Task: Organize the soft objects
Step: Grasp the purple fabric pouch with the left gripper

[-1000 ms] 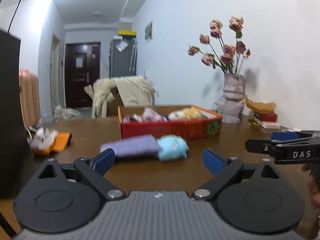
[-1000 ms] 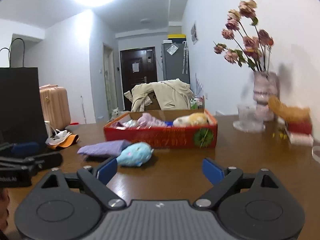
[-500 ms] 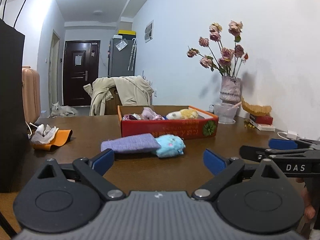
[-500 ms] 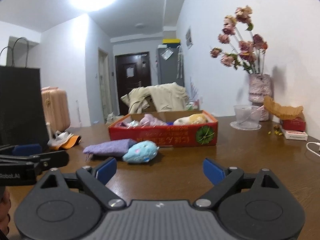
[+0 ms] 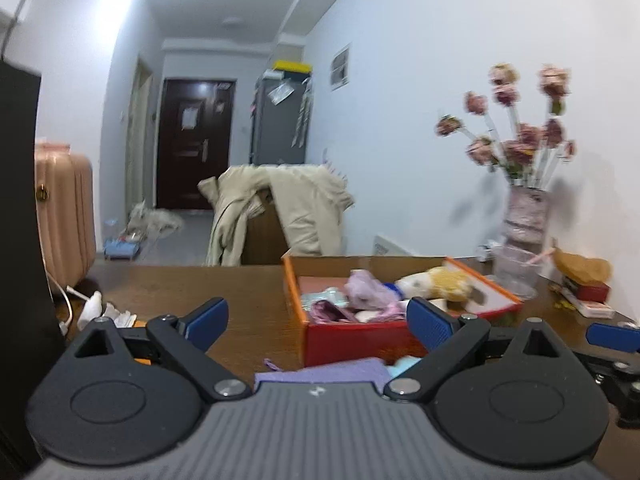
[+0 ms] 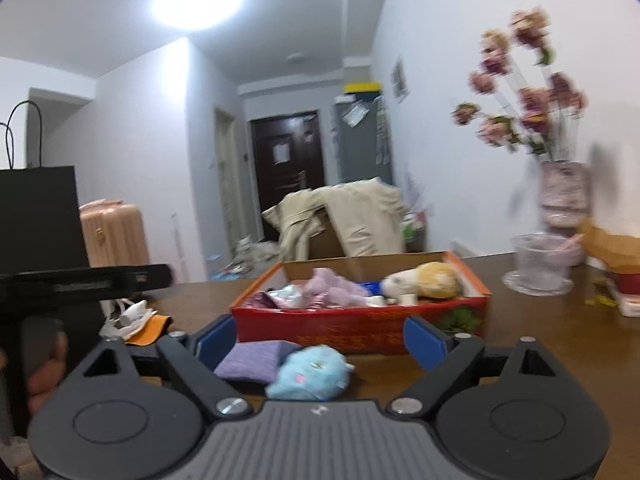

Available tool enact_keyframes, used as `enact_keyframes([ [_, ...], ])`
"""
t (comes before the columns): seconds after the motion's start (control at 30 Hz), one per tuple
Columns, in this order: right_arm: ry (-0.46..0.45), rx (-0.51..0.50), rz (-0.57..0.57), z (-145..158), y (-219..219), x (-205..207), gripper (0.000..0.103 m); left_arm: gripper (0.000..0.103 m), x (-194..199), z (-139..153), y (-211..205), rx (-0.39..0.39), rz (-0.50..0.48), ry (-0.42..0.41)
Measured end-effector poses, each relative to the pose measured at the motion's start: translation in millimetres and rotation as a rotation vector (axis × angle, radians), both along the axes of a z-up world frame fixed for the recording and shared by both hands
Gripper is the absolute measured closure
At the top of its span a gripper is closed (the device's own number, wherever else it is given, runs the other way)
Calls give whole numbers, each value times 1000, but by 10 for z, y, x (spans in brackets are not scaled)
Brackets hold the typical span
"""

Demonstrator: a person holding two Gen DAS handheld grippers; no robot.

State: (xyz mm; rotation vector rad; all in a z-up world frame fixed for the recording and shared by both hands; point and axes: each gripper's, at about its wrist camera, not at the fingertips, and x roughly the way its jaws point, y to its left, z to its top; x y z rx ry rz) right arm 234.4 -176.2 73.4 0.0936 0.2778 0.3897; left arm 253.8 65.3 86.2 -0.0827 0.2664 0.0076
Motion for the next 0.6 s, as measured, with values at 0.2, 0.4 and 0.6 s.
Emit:
enact_keyframes([
  [0.2,174,65,91,-53,323,720,31,21,533,-476,331,21,-43,108],
  [0.4,277,44,128,-352,716,1304,46,31,763,-860,566,-226,-144,219],
  [0.6,340,5,136,-687,986,1562,53,40,861,-973,696,-250,-73,295],
])
